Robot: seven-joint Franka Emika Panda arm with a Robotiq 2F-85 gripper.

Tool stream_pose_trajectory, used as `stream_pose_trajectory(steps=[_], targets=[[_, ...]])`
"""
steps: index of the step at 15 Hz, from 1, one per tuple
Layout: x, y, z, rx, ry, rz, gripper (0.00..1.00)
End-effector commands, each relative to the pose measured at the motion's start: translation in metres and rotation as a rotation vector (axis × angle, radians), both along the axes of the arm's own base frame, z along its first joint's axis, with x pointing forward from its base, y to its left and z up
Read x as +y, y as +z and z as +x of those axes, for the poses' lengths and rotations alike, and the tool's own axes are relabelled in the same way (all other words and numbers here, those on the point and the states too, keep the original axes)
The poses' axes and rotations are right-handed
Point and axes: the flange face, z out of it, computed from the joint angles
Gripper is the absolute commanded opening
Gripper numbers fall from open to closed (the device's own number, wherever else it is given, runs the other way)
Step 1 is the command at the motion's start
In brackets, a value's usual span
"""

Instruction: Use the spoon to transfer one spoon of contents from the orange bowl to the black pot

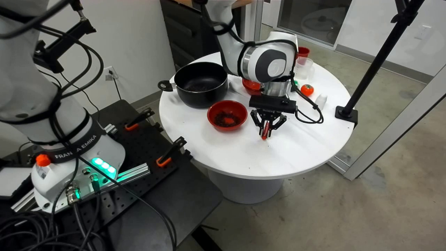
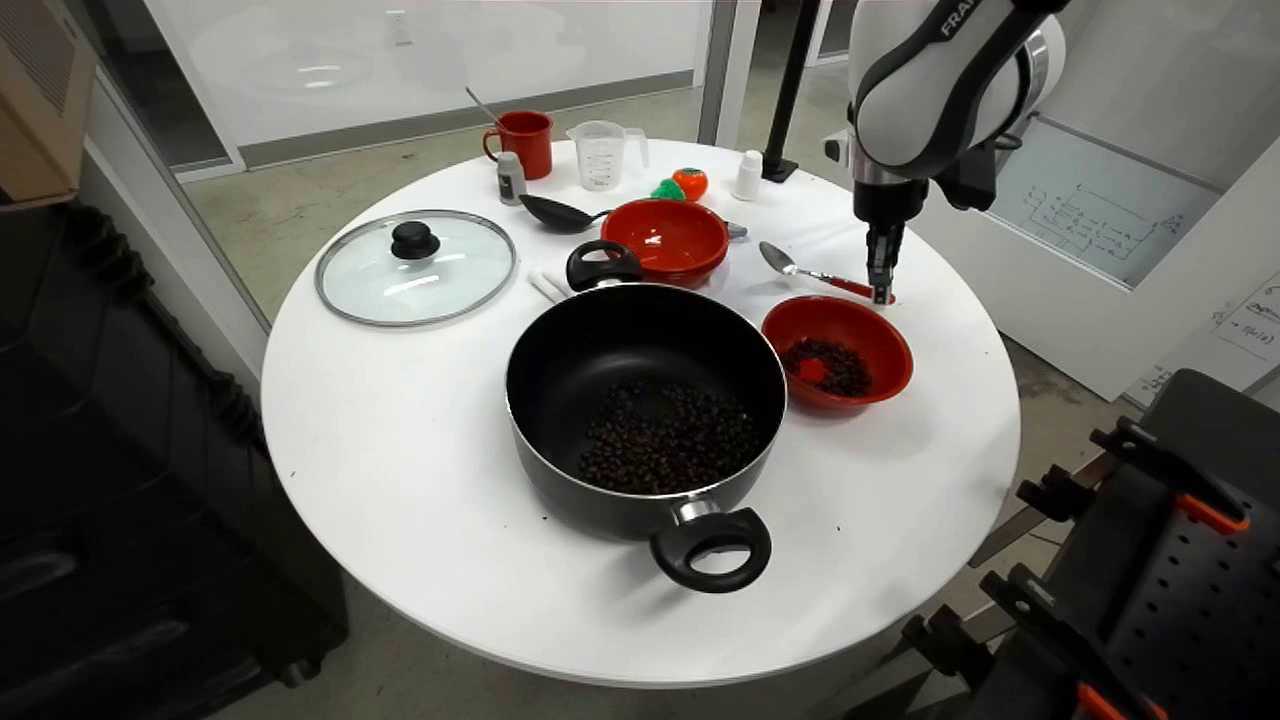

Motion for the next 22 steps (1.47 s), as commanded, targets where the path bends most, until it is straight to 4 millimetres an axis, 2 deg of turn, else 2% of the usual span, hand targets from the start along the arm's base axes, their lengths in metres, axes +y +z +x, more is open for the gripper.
stream_pose_trajectory(steps=[1, 4, 8, 14, 18, 22], targets=[[-0.001, 0.040, -0.005, -0.071, -0.121, -0.028, 0.05], [-0.003, 0.070, 0.001, -0.065, -0.150, -0.078, 0.05], [0.003, 0.109, 0.008, -0.011, -0.074, -0.121, 0.05], [0.042, 0.148, 0.010, 0.116, 0.119, -0.267, 0.05], [0.085, 0.154, 0.000, 0.186, 0.246, -0.376, 0.05], [0.133, 0.134, -0.025, 0.297, 0.378, -0.461, 0.05]])
